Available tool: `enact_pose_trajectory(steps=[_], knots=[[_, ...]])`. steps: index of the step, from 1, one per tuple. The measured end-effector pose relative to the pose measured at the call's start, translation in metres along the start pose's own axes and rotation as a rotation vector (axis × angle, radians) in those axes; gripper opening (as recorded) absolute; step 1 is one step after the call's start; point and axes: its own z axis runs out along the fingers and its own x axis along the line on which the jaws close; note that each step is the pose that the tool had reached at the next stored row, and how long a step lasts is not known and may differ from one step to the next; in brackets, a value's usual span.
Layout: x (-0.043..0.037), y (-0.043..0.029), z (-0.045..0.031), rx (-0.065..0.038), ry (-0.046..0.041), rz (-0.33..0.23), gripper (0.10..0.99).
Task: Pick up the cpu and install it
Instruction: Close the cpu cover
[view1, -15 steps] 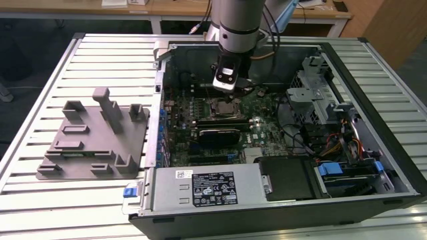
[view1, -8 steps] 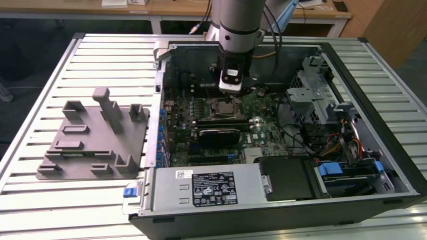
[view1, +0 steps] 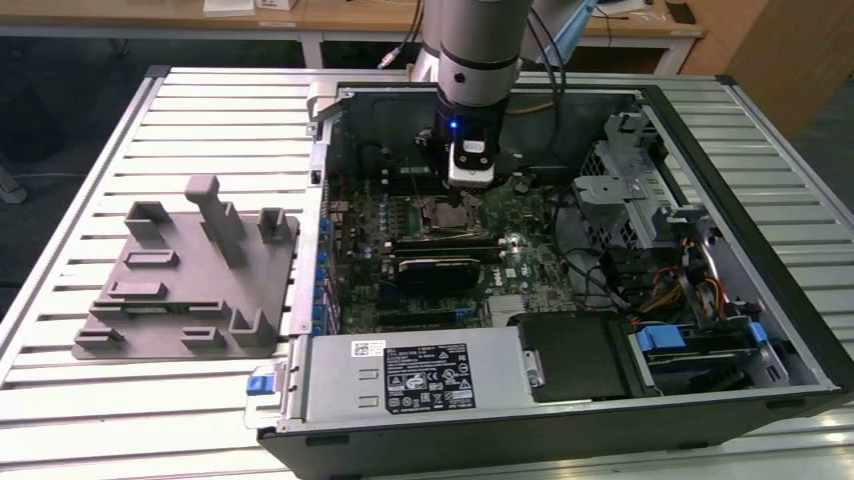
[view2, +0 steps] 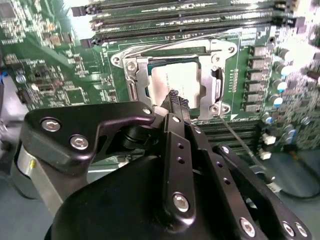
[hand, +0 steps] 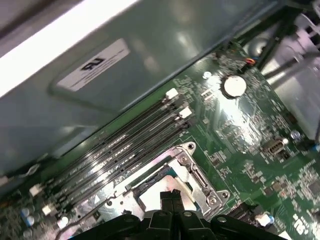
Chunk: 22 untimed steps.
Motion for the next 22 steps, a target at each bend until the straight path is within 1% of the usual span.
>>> enact_pose_trajectory(steps=[22], knots=[[0.0000,-0.0001,0.0018,0.009,0.0156,-0.400,0.106]])
